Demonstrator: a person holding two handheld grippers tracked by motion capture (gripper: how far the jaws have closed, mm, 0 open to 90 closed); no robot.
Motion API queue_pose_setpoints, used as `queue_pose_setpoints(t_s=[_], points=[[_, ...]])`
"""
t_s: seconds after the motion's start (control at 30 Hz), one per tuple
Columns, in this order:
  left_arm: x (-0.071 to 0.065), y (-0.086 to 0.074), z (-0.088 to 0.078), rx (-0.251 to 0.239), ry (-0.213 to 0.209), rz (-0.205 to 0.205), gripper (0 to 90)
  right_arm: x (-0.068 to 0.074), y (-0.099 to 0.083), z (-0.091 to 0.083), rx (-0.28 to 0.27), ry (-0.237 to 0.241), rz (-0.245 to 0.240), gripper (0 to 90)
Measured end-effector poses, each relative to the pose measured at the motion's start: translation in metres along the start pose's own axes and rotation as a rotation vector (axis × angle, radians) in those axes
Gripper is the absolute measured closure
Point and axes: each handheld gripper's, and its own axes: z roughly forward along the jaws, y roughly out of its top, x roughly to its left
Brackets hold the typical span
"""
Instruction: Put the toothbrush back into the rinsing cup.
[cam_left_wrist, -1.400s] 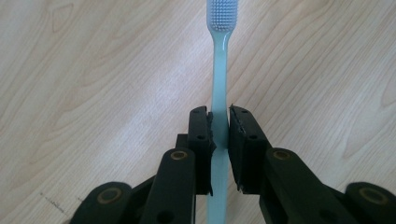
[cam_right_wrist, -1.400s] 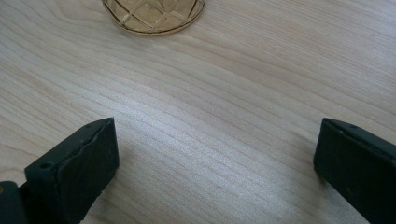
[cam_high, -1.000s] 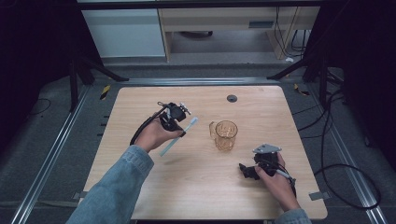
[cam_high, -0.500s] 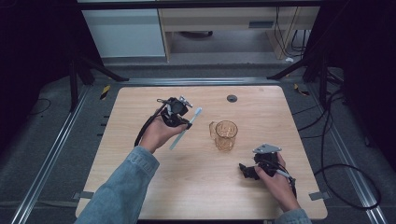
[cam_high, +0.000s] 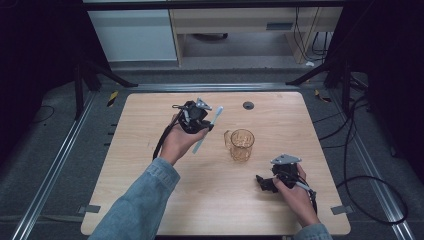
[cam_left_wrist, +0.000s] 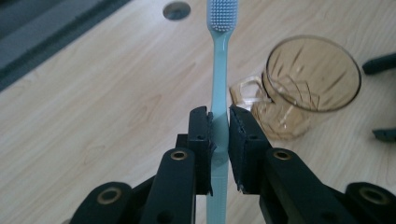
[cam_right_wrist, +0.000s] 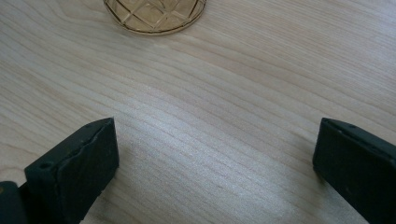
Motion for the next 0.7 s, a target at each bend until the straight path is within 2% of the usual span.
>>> queue_pose_setpoints(t_s=[0.17,0.2,0.37,0.53,0.6,0.63,0.7], points=[[-0.004,0.009,-0.005,-0.071,0.030,0.001,78.8,0.000,0.000,0.000,0.000,0.000,0.000,0.6],[-0.005,0.012,-0.008,-0.099,0.035,0.001,78.8,0.000,0.000,0.000,0.000,0.000,0.001,0.6],[-0.008,0.015,-0.011,-0.155,0.050,0.001,78.8,0.000,0.000,0.000,0.000,0.002,0.002,0.5],[-0.011,0.014,-0.015,-0.232,0.067,-0.021,78.8,0.000,0.000,0.000,0.001,0.003,0.003,0.5],[-0.012,0.014,-0.016,-0.269,0.081,-0.028,78.8,0.000,0.000,0.000,0.000,0.003,0.003,0.5],[-0.013,0.014,-0.018,-0.306,0.090,-0.039,78.8,0.000,0.000,0.000,0.000,0.003,0.005,0.5],[-0.013,0.014,-0.019,-0.322,0.096,-0.042,78.8,0.000,0.000,0.000,0.000,0.003,0.005,0.5]])
